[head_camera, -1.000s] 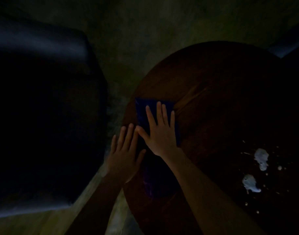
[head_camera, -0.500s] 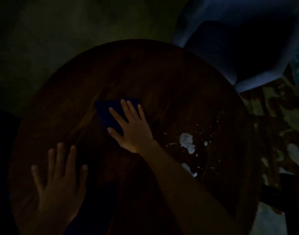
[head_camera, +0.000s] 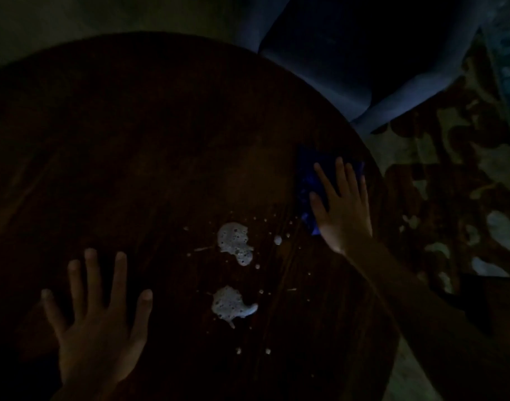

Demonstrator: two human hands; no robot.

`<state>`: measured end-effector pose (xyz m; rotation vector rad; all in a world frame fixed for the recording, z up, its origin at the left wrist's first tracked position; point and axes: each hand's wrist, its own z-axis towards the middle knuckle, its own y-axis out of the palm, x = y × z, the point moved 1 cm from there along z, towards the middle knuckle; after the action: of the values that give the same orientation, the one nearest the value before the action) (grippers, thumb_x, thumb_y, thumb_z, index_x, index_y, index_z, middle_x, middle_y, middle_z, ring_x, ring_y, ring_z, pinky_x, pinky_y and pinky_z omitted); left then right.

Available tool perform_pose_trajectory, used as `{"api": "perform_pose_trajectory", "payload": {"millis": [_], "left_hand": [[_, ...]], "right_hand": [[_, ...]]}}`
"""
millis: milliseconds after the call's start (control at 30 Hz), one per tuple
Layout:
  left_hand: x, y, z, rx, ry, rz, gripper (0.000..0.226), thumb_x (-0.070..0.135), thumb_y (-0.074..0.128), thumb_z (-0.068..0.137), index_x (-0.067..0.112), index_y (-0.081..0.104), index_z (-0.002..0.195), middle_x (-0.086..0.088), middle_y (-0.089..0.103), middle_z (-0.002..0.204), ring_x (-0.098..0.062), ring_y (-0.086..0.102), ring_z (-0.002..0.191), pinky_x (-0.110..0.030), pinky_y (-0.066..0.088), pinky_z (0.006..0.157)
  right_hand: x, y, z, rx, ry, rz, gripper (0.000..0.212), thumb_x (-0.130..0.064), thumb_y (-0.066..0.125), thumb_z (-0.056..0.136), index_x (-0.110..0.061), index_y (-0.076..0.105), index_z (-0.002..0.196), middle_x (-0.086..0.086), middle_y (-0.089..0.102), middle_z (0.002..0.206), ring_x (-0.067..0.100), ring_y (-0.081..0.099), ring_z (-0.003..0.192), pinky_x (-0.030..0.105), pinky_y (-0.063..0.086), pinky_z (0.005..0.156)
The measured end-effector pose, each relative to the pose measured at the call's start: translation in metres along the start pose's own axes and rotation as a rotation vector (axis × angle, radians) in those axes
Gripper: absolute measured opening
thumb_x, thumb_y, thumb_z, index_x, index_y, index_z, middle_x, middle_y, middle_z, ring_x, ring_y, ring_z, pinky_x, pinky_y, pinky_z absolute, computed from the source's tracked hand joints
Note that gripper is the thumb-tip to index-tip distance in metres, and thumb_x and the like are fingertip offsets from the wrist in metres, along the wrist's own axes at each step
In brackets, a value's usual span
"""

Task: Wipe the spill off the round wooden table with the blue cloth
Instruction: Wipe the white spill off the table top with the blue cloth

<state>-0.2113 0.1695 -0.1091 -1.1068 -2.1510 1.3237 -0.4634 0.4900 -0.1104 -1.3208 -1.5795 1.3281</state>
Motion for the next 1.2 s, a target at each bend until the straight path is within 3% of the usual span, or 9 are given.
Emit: {"api": "perform_pose_trajectory", "payload": {"millis": [133,300,533,667,800,900,967,1100,1200], "left_hand": [[-0.005,-0.001,-0.008,-0.071,0.005,-0.004,0.086,0.081,-0.003,0.093,0.035,0.001,0.166,-0.004,-0.013,0.175,-0.027,-0.01,0.164,-0.04,-0.04,0.116],[-0.003,-0.001,-0.008,0.003,0.033,0.023,0.084,0.077,0.005,0.098,0.031,0.006,0.168,-0.005,-0.012,0.177,-0.016,-0.029,0.16,-0.041,-0.036,0.119],[-0.007,0.006,-0.006,0.118,0.091,-0.024,0.081,0.074,0.008,0.1,0.03,0.006,0.168,-0.008,-0.007,0.179,-0.018,-0.022,0.163,-0.044,-0.029,0.125],[-0.015,0.013,-0.011,0.127,0.11,-0.042,0.085,0.076,0.005,0.098,0.03,0.007,0.17,-0.006,-0.013,0.179,-0.027,-0.013,0.165,-0.051,-0.022,0.127],[-0.031,0.029,-0.041,0.149,0.101,-0.036,0.084,0.076,0.005,0.099,0.031,0.006,0.17,-0.005,-0.015,0.179,-0.026,-0.014,0.165,-0.059,-0.013,0.129],[-0.035,0.023,-0.034,0.19,0.106,-0.039,0.085,0.075,0.006,0.099,0.029,0.008,0.171,-0.006,-0.013,0.179,-0.027,-0.013,0.165,-0.06,-0.013,0.129],[-0.042,0.014,-0.021,0.233,0.093,-0.046,0.083,0.074,0.008,0.1,0.03,0.006,0.17,-0.006,-0.013,0.179,-0.027,-0.013,0.165,-0.059,-0.014,0.128],[-0.047,0.002,-0.003,0.251,0.104,-0.045,0.08,0.076,0.004,0.099,0.036,-0.007,0.167,-0.004,-0.019,0.178,-0.024,-0.019,0.164,-0.056,-0.017,0.128],[-0.031,0.01,-0.004,0.245,0.124,-0.064,0.078,0.075,0.003,0.099,0.037,-0.008,0.166,-0.002,-0.021,0.177,-0.023,-0.02,0.163,-0.057,-0.015,0.129]], "right_hand": [[0.011,0.029,-0.112,-0.11,-0.35,-0.137,0.063,-0.06,0.018,0.103,-0.041,0.002,0.161,0.006,-0.007,0.171,0.029,-0.007,0.159,0.056,0.006,0.126],[0.056,0.033,-0.142,-0.176,-0.67,-0.196,0.066,-0.063,0.025,0.101,-0.039,0.012,0.161,0.01,0.008,0.171,0.032,0.008,0.158,0.059,0.017,0.121],[0.023,-0.014,0.072,0.081,-0.069,-0.018,0.061,-0.053,0.025,0.104,-0.043,0.006,0.16,0.009,0.002,0.171,0.028,0.001,0.159,0.056,0.003,0.128],[-0.013,-0.006,0.038,0.004,-0.493,-0.176,0.064,-0.055,0.024,0.101,-0.039,0.009,0.161,0.007,0.003,0.172,0.031,0.002,0.158,0.062,0.007,0.126],[0.025,0.044,-0.142,-0.142,-1.08,-0.289,0.077,-0.061,0.047,0.093,-0.034,0.021,0.161,0.01,0.012,0.17,0.037,0.011,0.157,0.061,0.008,0.125],[0.069,0.052,-0.148,-0.144,-1.243,-0.304,0.077,-0.064,0.045,0.095,-0.034,0.018,0.161,0.009,0.01,0.171,0.033,0.008,0.158,0.055,0.002,0.127],[0.065,0.048,-0.085,-0.085,-1.103,-0.223,0.066,-0.059,0.029,0.099,-0.036,0.017,0.16,0.012,0.015,0.169,0.034,0.012,0.157,0.058,0.006,0.126],[0.007,0.016,0.042,0.155,-0.273,-0.015,0.061,-0.052,0.021,0.102,-0.041,0.006,0.16,0.011,0.009,0.171,0.031,0.009,0.158,0.059,0.01,0.126],[-0.042,0.001,0.075,0.137,-0.078,-0.026,0.061,-0.053,0.021,0.104,-0.039,0.003,0.161,0.008,0.002,0.171,0.03,0.001,0.159,0.057,0.002,0.127]]}}
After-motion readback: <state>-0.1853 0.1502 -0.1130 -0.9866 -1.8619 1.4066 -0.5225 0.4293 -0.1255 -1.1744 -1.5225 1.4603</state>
